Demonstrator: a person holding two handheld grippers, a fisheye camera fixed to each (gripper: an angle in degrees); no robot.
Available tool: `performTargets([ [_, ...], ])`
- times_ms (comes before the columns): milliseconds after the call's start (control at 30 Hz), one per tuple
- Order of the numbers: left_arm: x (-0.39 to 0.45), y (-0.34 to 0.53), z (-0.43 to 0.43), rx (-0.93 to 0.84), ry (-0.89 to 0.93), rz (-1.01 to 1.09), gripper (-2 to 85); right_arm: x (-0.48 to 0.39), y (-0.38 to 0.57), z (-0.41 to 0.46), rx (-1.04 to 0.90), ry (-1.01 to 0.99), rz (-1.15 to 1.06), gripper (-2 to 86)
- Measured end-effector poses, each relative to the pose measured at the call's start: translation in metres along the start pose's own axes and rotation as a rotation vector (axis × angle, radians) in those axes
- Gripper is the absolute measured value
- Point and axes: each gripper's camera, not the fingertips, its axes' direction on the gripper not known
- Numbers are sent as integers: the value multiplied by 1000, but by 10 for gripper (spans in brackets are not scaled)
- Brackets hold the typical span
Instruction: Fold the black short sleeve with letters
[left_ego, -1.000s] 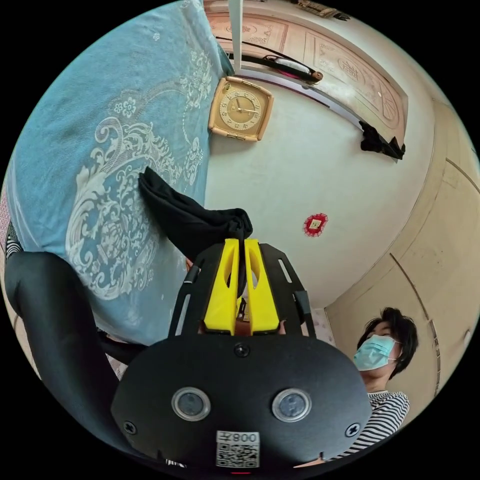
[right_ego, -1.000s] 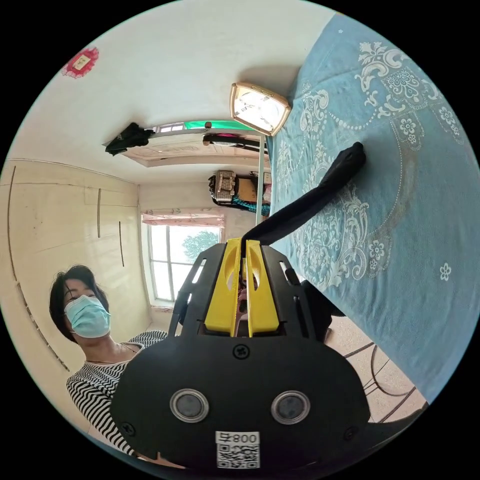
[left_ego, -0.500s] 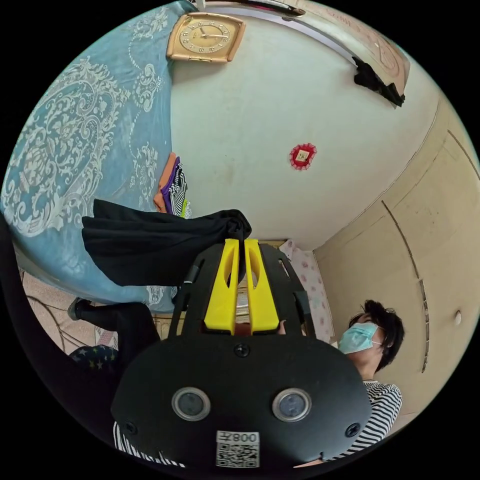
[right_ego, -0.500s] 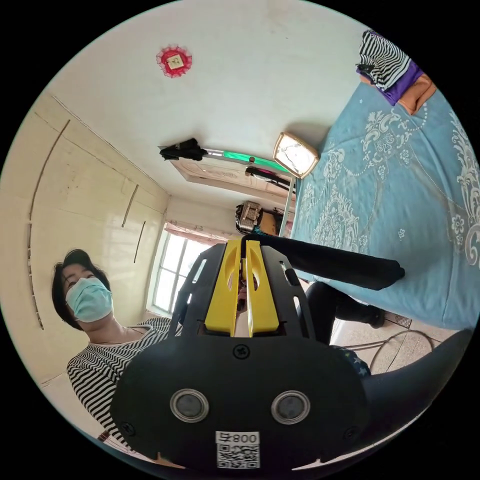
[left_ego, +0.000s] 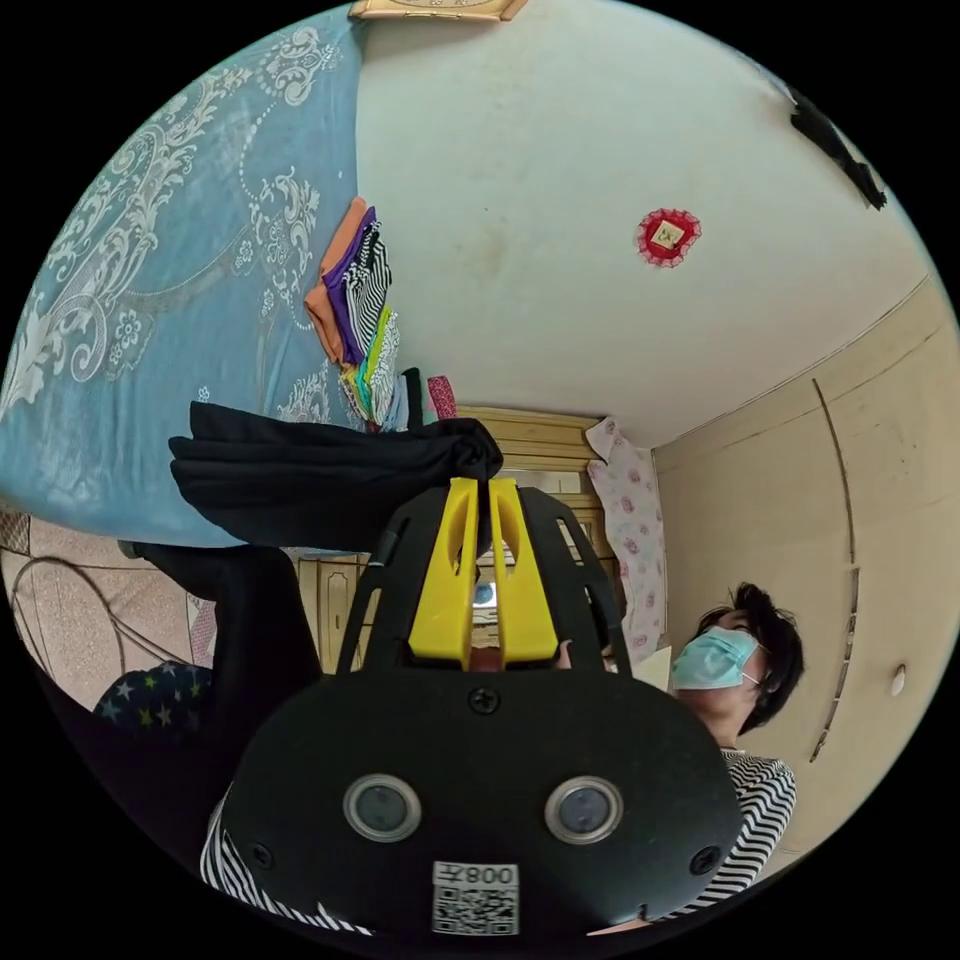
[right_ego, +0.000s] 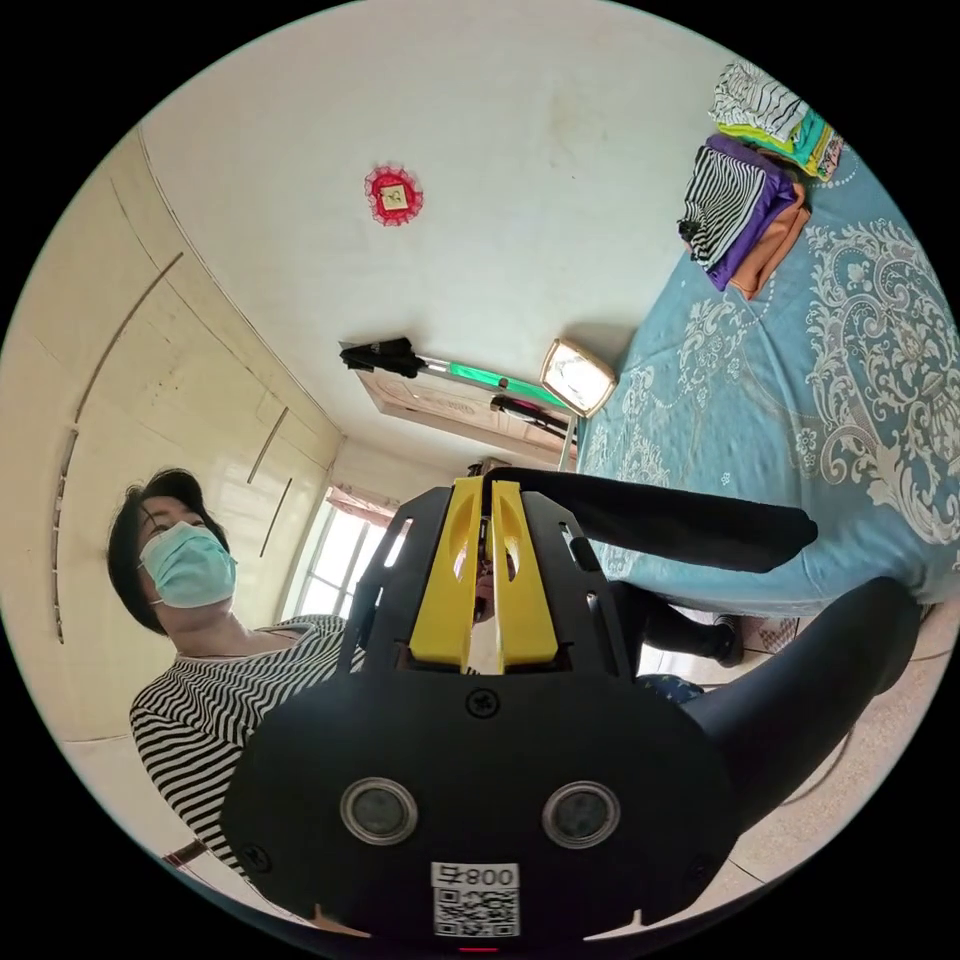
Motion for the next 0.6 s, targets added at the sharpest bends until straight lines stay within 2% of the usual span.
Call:
performTargets([
  [133,-33,-66,61,-4,-39,-20,20,9,-50,-17,1,15,34,13],
  [300,-44,-182,149,-13,-39,68,21,0,-191,-24,-34,60,-30,13],
  [500,-6,-333,278,-28,31,351,21,-62,-395,-25,-21,88,-250,13],
  [600,-7,-384,327,-16,-23,485,20,-86,-472,-26,-18,160,-346,13],
])
